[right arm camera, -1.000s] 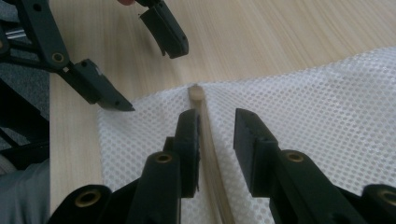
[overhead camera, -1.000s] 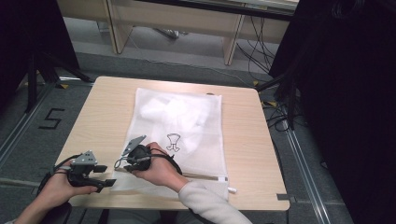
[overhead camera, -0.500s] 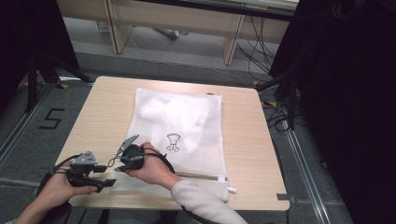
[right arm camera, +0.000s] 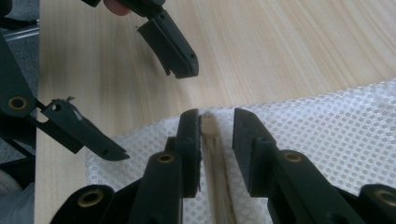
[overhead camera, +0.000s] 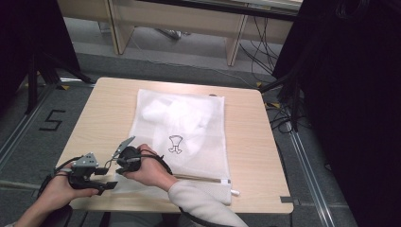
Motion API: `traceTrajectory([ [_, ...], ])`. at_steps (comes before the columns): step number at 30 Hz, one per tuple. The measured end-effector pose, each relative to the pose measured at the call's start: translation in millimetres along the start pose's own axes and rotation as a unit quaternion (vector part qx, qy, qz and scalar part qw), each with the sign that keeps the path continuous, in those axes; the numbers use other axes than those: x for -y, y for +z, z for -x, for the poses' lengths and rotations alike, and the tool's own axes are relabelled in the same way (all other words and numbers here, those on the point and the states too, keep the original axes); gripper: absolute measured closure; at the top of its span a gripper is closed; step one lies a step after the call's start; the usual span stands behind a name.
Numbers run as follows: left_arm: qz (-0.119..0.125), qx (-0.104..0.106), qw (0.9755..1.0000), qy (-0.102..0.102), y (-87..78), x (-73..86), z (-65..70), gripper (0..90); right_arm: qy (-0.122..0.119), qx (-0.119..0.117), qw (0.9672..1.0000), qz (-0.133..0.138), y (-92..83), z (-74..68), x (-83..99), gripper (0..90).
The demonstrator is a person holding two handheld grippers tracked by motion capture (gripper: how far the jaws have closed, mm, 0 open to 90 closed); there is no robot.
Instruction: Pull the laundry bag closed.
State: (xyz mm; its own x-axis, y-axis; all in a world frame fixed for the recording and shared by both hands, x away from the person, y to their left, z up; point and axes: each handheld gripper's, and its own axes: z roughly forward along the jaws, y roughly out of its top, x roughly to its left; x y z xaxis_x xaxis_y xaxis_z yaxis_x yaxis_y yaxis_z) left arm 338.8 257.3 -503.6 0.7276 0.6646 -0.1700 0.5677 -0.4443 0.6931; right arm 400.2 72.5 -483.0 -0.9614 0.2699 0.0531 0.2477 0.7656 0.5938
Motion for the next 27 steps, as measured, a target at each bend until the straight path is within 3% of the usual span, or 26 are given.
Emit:
traceTrajectory([
  [3,0.006,0.001,1.0,-0.006,0.9,0.1,1.1,30.6,0.0,-0.002,1.0,-0.003,2.7,-0.1,-1.0,73.9],
  [8,-0.003,0.001,1.0,0.001,0.1,-0.1,-0.2,30.5,0.001,-0.006,1.0,-0.004,7.4,0.6,-1.7,75.6],
  [9,0.004,0.003,1.0,-0.009,1.4,0.4,1.3,30.5,-0.005,-0.004,1.0,-0.006,8.8,1.7,-2.5,76.6],
  [11,0.002,0.002,1.0,-0.007,1.4,0.3,1.2,30.4,-0.003,-0.007,1.0,-0.006,9.5,1.4,-2.8,76.7],
  [12,0.002,0.001,1.0,-0.007,1.4,0.3,1.3,30.4,0.01,-0.009,0.9998,-0.011,10.3,-1.4,-3.1,77.4],
  [13,0.003,0.001,1.0,-0.007,1.3,0.3,1.3,30.5,-0.006,-0.006,0.9999,-0.007,11.1,0.2,-3.6,77.9],
  [15,-0.004,0.004,1.0,-0.001,0.5,0.2,-0.2,30.4,0.0,-0.006,0.9999,-0.008,12.3,-1.2,-3.5,79.4],
  [21,0.008,0.007,0.9998,-0.016,1.9,-0.1,1.0,29.8,-0.006,-0.005,0.9999,-0.009,11.1,-1.7,-3.3,82.0],
  [22,0.008,0.007,0.9996,-0.026,2.1,0.2,1.6,29.7,-0.011,-0.003,0.9999,-0.006,10.0,-1.2,-3.6,82.0],
  [27,0.008,0.009,0.9995,-0.027,2.1,-0.4,-0.1,30.0,-0.012,-0.002,0.9999,-0.001,4.1,-1.5,-5.4,82.1],
])
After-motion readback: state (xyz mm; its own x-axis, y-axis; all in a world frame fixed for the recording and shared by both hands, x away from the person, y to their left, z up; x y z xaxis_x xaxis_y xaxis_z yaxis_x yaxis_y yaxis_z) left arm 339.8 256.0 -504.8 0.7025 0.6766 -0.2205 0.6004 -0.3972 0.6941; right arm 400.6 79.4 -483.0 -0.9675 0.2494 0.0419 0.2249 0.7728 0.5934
